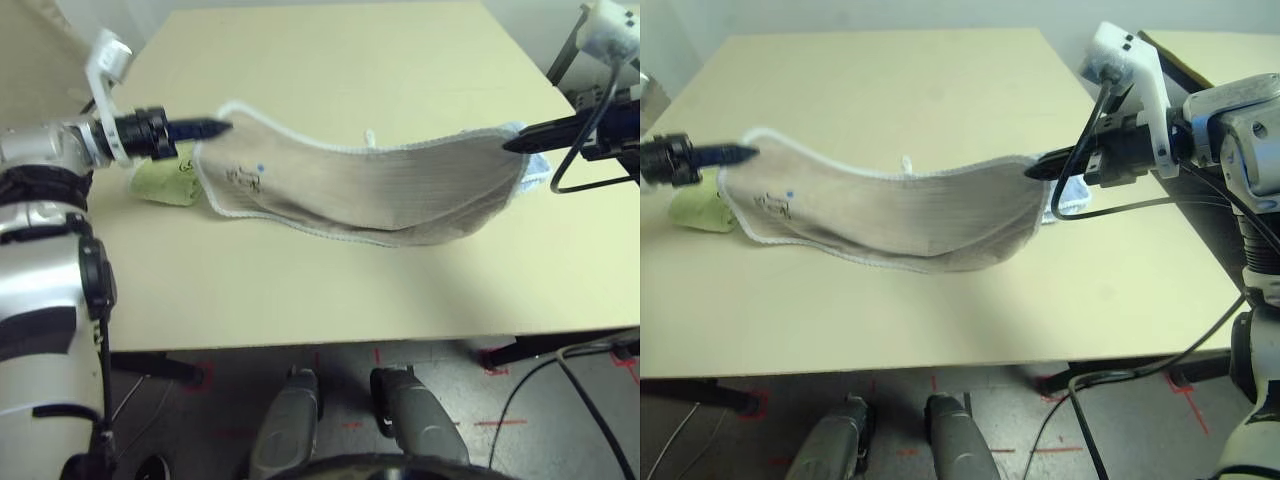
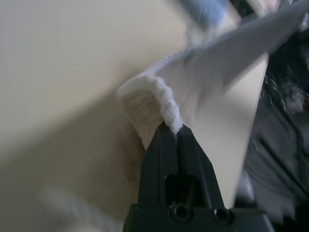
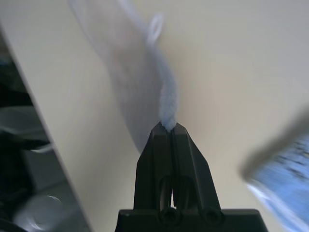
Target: Fold the towel and set it aside.
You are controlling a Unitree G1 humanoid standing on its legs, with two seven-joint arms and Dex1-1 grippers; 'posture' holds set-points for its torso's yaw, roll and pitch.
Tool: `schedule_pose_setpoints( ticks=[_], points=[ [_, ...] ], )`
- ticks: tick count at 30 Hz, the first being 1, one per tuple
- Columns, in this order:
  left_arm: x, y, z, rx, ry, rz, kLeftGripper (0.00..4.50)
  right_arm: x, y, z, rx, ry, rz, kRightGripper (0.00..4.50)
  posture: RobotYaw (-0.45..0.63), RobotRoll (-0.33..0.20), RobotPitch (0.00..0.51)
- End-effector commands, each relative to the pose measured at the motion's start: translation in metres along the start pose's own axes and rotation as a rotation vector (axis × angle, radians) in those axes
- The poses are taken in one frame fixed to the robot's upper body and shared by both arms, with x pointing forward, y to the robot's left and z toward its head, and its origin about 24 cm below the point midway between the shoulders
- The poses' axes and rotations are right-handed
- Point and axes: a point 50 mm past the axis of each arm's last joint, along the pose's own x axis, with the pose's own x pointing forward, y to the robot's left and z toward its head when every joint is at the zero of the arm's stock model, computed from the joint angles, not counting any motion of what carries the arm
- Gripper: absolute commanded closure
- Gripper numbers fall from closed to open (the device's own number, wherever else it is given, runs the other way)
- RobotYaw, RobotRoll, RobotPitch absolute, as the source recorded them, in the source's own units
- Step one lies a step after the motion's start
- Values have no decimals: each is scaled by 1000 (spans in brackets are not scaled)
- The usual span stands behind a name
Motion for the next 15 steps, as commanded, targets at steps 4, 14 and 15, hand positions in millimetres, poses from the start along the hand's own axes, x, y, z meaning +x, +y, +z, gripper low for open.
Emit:
schedule_pose_setpoints(
  ticks=[4, 14, 15],
  points=[
    [12, -28, -16, 58, 126, -53, 4461, 7, 16, 8, 49, -64, 46, 4500, 3, 0, 134],
    [26, -31, -67, 132, 383, 49, 3969, 16, 17, 6, 64, -80, 46, 4500, 7, 0, 138],
    [24, -29, -71, 147, 413, 67, 3744, 16, 17, 7, 63, -84, 46, 4500, 7, 0, 138]
  ],
)
